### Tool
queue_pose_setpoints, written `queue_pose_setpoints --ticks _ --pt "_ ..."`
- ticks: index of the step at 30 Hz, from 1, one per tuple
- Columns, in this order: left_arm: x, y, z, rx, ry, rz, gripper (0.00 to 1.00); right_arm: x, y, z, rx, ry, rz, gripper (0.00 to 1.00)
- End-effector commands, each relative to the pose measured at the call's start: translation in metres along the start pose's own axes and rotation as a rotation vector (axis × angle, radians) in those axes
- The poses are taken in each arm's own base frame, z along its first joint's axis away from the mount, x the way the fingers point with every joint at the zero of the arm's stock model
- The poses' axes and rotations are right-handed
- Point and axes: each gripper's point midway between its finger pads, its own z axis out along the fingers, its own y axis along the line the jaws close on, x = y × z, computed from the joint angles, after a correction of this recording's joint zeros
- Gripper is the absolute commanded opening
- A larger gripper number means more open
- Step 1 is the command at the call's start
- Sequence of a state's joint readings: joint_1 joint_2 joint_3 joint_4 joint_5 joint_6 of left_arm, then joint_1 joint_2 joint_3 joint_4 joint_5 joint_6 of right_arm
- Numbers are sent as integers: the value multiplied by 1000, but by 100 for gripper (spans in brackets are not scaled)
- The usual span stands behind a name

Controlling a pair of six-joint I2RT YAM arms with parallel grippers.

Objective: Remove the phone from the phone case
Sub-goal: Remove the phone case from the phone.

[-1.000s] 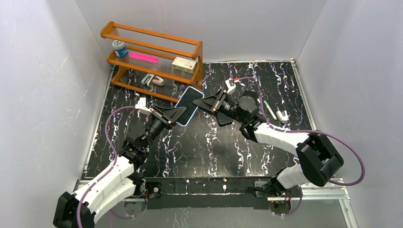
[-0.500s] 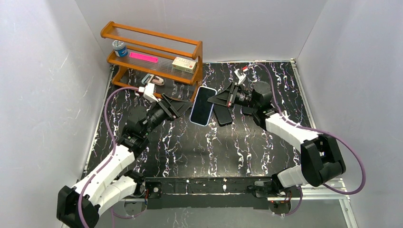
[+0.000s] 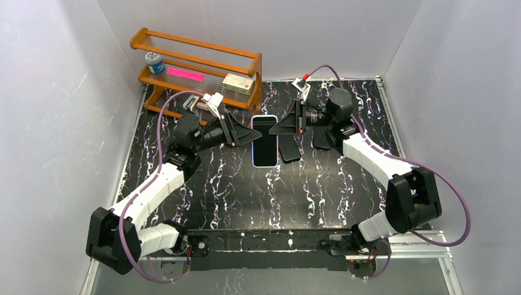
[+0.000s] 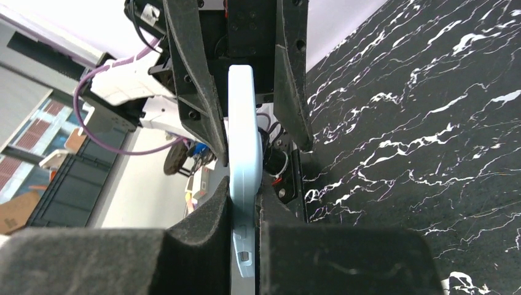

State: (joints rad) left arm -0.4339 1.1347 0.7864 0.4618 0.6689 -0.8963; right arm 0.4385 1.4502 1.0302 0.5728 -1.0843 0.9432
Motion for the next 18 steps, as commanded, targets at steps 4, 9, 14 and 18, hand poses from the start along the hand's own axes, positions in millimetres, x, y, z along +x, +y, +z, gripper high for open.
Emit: queue_pose_setpoints --ticks 4,9,14,18 --pt "-4 -41 2 172 77 63 42 -11 24 5 -90 69 -108 1" --pt "2 -41 3 186 97 39 24 -7 23 15 -120 117 -116 1" --pt "8 -45 5 207 123 25 7 -2 18 27 -135 153 -106 1" --pt "6 -46 3 200 93 23 0 -1 14 29 -127 151 -99 4"
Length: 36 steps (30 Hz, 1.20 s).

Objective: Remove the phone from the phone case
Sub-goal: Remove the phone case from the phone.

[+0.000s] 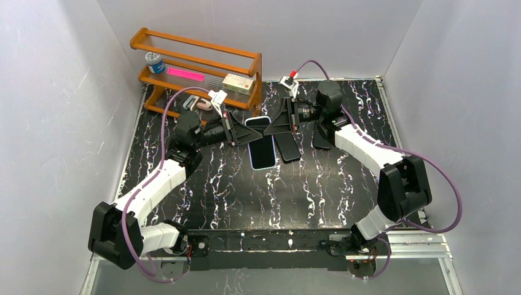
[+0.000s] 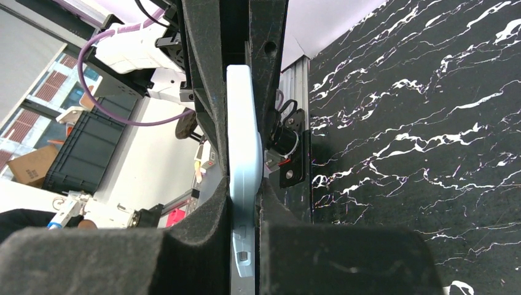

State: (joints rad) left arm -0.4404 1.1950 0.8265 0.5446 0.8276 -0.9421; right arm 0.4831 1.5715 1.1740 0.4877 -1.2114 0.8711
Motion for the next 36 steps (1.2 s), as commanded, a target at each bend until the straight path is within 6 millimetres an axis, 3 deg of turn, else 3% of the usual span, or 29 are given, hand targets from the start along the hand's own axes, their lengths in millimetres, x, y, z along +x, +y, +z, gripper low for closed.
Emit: queue_pose_setpoints --ticks 1,6,10,12,17,19,28,36 --pt "-5 -21 -1 45 -33 27 0 -9 11 10 -20 -3 -88 7" --pt "-27 14 -16 -190 -241 -23 0 -9 2 6 74 -76 -67 45" --pt "-45 28 -39 -299 -435 -55 0 -9 -7 -1 175 -189 -11 67" --pt "-52 32 -50 -341 -509 -62 0 -7 -8 -5 216 -250 18 72" --pt "-63 38 -71 -364 -677 -123 0 4 -14 -16 285 -423 117 78" --pt "-66 43 -78 -375 -729 -158 0 17 -19 -15 280 -454 166 79" --pt "-68 50 -85 -319 -828 -306 0 34 -7 34 204 -477 181 77" --pt "-74 42 -82 -273 -837 -312 0 36 -6 52 179 -501 185 68"
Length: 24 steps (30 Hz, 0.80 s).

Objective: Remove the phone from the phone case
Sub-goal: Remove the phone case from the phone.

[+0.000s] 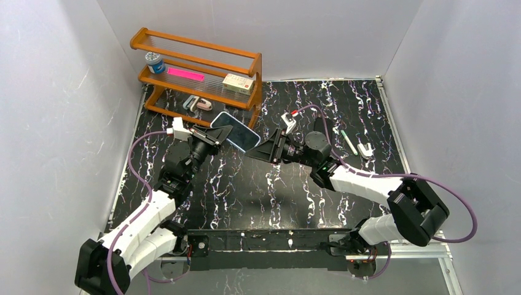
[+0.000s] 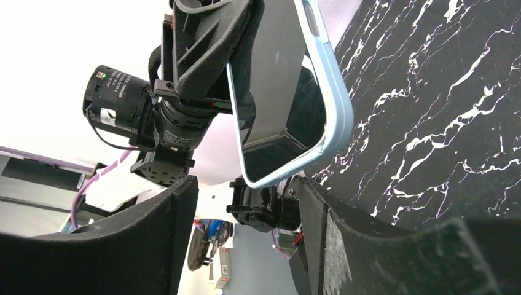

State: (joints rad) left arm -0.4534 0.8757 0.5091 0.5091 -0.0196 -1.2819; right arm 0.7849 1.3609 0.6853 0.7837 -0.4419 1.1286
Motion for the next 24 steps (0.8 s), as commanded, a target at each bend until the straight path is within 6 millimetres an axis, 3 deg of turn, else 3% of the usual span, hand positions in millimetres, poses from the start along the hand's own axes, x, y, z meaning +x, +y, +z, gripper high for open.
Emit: queue_pose_setpoints --ticks 1,14,22,24 --pt "-20 -42 -3 135 -79 -52 0 -17 23 7 -77 -101 -28 65" --pt "-21 -41 -6 133 -84 -167 0 -24 30 7 -123 -146 -72 32" --pt "-18 -48 -5 131 -51 -209 0 -28 32 8 -139 -173 -108 27" --pt "-17 -48 -5 128 -47 -233 0 -28 34 10 -156 -170 -131 20"
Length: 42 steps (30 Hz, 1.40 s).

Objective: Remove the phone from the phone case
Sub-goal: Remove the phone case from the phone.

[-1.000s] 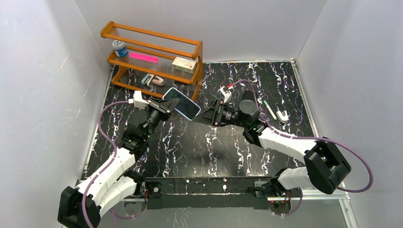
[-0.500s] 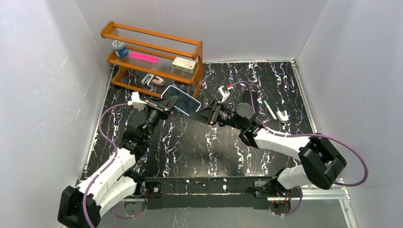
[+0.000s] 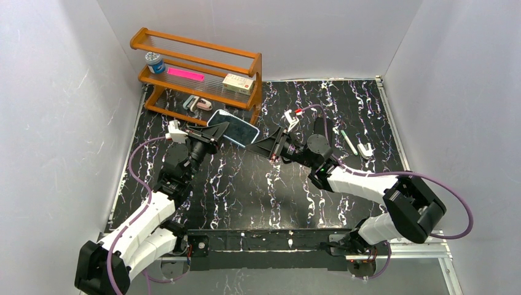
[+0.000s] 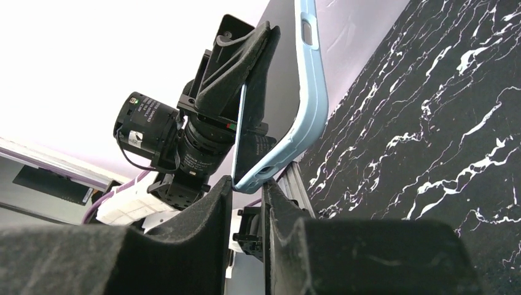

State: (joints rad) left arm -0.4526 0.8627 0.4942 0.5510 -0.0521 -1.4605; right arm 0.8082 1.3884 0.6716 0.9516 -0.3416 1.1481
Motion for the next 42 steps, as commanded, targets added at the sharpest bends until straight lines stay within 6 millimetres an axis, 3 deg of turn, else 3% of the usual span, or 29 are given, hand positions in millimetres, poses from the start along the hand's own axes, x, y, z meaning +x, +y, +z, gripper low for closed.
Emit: queue_pose_setpoints --ticks 1,5,13,18,23,27,34,39,42 --pt "-1 -35 -2 85 8 -72 0 -12 20 6 -98 -50 -117 16" --pt "6 -29 2 10 51 -105 0 -12 24 8 -129 -31 -302 1" --pt "19 -32 0 -14 128 -132 0 0 27 15 -185 114 -623 1" --pt "29 -45 2 31 191 -135 0 -2 11 21 -125 167 -729 1" --pt "35 -62 1 98 232 -107 0 -17 -22 19 42 139 -761 1" --pt "39 -70 0 151 262 -69 0 -21 -24 6 31 136 -703 2" --pt "40 -66 3 165 314 143 0 -8 -26 -37 21 208 -628 39" --pt "44 -60 6 157 394 352 0 -6 -19 -63 16 271 -646 49" --pt "49 -59 5 168 455 466 0 -8 -12 -68 14 312 -698 53"
